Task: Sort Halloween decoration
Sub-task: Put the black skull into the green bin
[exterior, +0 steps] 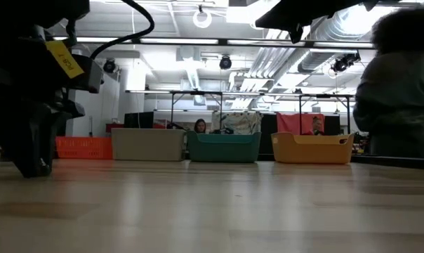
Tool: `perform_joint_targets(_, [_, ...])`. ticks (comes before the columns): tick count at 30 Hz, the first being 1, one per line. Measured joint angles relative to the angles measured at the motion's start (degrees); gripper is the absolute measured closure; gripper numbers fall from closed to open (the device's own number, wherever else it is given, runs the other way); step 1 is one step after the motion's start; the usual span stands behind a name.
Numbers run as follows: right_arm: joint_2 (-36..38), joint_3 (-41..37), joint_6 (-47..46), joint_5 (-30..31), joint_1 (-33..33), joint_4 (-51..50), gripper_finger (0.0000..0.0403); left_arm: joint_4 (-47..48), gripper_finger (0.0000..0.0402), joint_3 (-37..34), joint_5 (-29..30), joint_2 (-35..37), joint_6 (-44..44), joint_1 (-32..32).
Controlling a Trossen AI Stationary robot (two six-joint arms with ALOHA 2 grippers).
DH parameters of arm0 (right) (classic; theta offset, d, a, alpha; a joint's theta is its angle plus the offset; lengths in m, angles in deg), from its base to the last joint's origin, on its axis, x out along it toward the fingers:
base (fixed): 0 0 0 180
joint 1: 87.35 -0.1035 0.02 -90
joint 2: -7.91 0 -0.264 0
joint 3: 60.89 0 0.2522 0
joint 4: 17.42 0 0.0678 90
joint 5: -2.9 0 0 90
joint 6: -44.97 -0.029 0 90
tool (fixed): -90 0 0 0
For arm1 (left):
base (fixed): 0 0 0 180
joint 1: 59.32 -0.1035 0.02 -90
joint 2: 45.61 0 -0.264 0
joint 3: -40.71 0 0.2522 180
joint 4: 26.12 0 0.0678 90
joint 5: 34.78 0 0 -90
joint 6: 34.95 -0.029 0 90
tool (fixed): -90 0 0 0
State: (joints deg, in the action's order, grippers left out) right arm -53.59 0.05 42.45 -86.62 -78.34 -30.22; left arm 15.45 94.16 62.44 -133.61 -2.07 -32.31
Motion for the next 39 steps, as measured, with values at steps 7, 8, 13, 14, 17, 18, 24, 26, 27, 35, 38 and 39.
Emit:
perform_joint_targets(7, [0.0, 0.0, -0.29, 0.08, 0.0, 0.08, 0.0402, 0.03, 0.0338, 1.43, -4.37, 5.93, -2.91, -4.48])
perform_joint_targets(8, [0.0, 0.0, -0.33, 0.08, 0.0, 0.08, 0.0402, 0.05, 0.0338, 1.7, -3.87, 7.22, -4.42, -5.74])
perform_joint_targets(13, [0.0, 0.0, -0.42, 0.12, 0.0, 0.52, 0.0402, -3.04, 0.0338, 3.3, -0.03, 14.44, -13.16, -13.79])
perform_joint_targets(14, [0.0, 0.0, -0.42, 0.13, 0.0, 0.66, 0.0402, -4.54, 0.0338, 3.63, 0.97, 15.64, -15.29, -15.83])
perform_joint_targets(17, [-0.02, 0.0, -0.44, 1.05, 0.0, 2.02, 0.0402, -13.99, 0.0337, 4.32, 2.36, 18.65, -21.87, -22.04])
perform_joint_targets(18, [-0.02, 0.0, -0.44, 1.48, 0.01, 3.06, 0.0402, -18.76, 0.0337, 4.42, 2.27, 19.32, -23.51, -24.1])
perform_joint_targets(24, [-0.02, 0.0, -1.94, 4.05, 0.0, 12.47, 0.0402, -47.74, 0.0337, 4.52, -2.88, 20.08, -24.6, -34.56])
perform_joint_targets(26, [-0.02, 0.0, -1.49, 3.79, 0.0, 15.05, 0.0402, -53.11, 0.0337, 4.52, -5.69, 20.08, -24.61, -36.62])
perform_joint_targets(27, [-0.02, 0.0, -1.42, 3.59, 0.0, 16.11, 0.0402, -54.88, 0.0337, 4.52, -6.79, 20.06, -24.61, -37.36])
perform_joint_targets(35, [-0.07, 0.0, -0.89, 3.33, 0.0, 17.04, 0.0402, -57.11, 0.0337, 4.52, -8.74, 20.03, -25.53, -38.62])
perform_joint_targets(38, [-0.07, 0.0, -0.88, 3.33, 0.0, 16.93, 0.0402, -57.27, 0.0337, 4.52, -8.77, 20.03, -25.57, -38.62])
perform_joint_targets(39, [-0.07, 0.0, -0.88, 3.33, 0.0, 16.93, 0.0402, -57.24, 0.0337, 4.52, -8.77, 20.03, -25.57, -38.62])
